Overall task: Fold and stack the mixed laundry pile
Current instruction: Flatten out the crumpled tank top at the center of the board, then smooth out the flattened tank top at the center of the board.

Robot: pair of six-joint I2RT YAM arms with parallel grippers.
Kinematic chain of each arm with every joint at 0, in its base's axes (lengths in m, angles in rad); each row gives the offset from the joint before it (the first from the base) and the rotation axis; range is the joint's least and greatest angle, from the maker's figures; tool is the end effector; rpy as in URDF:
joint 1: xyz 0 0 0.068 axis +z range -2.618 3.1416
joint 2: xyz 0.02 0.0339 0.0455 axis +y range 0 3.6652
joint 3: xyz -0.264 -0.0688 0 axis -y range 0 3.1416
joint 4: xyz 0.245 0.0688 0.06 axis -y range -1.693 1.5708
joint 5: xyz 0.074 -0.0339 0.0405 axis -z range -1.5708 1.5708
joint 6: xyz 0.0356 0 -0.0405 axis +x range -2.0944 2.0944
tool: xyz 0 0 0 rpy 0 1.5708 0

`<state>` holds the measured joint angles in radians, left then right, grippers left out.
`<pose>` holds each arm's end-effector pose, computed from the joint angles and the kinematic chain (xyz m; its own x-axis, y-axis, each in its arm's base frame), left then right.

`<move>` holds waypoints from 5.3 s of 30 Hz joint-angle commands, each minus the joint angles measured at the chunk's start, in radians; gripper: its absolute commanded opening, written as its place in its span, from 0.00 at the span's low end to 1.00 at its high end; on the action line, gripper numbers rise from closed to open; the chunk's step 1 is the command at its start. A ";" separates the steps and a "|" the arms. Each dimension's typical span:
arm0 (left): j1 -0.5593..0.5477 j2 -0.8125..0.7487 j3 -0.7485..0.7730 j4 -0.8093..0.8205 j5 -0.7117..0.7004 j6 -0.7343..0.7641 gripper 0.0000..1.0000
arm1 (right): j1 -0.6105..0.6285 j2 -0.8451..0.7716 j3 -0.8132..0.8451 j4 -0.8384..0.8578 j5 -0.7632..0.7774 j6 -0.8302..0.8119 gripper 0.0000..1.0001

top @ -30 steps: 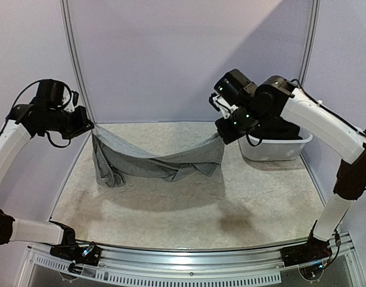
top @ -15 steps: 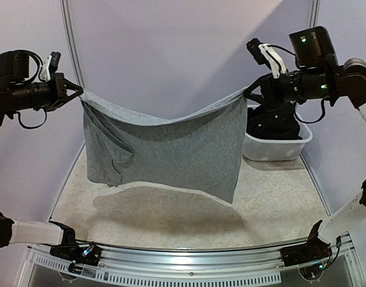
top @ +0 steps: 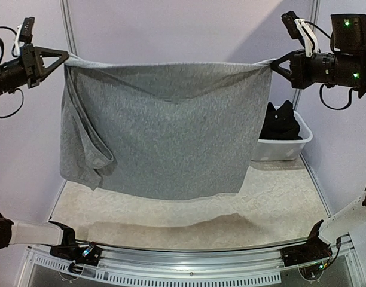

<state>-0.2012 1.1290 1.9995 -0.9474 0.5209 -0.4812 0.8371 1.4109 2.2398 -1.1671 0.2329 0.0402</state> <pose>0.1177 -0.0421 0.5701 -0.3720 -0.3339 -0.8661 0.5498 0.6726 -0.4954 0.1412 0.1443 0.5592 -0.2452 -0.2135 -0.9457 -0.5675 0.8225 -0.0386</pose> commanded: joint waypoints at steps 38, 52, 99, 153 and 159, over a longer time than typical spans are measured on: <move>-0.164 0.709 -0.376 -0.079 -0.565 0.222 0.86 | -0.259 0.442 -0.618 0.376 -0.313 0.171 0.68; -0.376 0.623 -0.684 -0.053 -0.593 0.265 0.59 | -0.255 0.173 -1.018 0.456 -0.328 0.331 0.64; -0.290 0.556 -0.667 -0.052 -0.759 0.354 0.00 | -0.253 0.067 -1.086 0.381 -0.299 0.371 0.61; -0.147 0.506 -0.704 0.032 -0.622 0.308 0.00 | -0.072 0.233 -0.998 0.365 -0.389 0.379 0.61; -0.104 0.487 -0.731 0.050 -0.554 0.297 0.00 | -0.009 0.271 -0.976 0.347 -0.351 0.426 0.66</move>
<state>-0.3328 1.6390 1.2846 -0.9051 -0.0765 -0.1699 0.7849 1.6436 1.2270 -0.7982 -0.1436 0.4263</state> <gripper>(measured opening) 0.029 0.644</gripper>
